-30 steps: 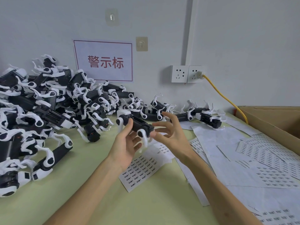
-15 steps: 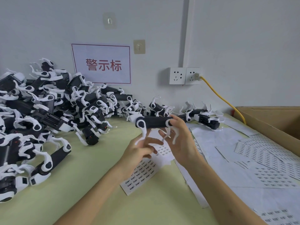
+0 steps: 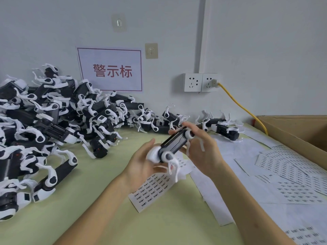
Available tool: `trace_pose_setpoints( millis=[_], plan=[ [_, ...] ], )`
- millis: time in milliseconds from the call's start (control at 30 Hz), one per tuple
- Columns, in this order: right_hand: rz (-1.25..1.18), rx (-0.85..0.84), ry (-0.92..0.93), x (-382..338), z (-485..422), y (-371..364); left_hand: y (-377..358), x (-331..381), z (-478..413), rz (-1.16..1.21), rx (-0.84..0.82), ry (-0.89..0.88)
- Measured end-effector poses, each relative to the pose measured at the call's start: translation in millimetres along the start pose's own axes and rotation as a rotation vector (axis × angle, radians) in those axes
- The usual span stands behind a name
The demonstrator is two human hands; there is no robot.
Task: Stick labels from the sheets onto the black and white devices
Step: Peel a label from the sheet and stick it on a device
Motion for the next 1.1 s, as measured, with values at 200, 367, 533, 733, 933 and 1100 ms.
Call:
trace_pose_setpoints(
  millis=[200, 367, 533, 733, 933, 1100],
  plan=[
    [0.300, 0.161, -0.088, 7.8, 1.5, 0.9, 1.2, -7.5, 4.2, -0.053, -0.079, 0.052],
    [0.443, 0.418, 0.059, 1.2, 0.0, 12.9, -1.8, -9.4, 1.0, 0.041, -0.021, 0.067],
    [0.193, 0.400, 0.029, -6.5, 1.5, 23.8, 5.1, -7.0, -2.3, 0.125, 0.093, -0.006],
    [0.416, 0.101, -0.002, 4.7, 0.3, -6.1, 2.6, -6.3, -2.4, 0.105, 0.091, -0.084],
    [0.482, 0.062, -0.012, 10.7, 1.7, -16.2, -0.1, -8.2, -1.5, 0.042, 0.055, -0.111],
    [0.510, 0.120, 0.007, 8.5, 2.5, -16.3, 1.5, -8.4, -2.5, 0.005, 0.087, -0.136]
  ],
)
Point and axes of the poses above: each hand's wrist, its own z-axis away from the middle knuckle, its own y-axis out of the back of the hand, x = y × z, the point moved 4 cm from there along -z, towards the middle knuckle, and after that the axes turned 8 degrees about z, right-handed, at the moved point
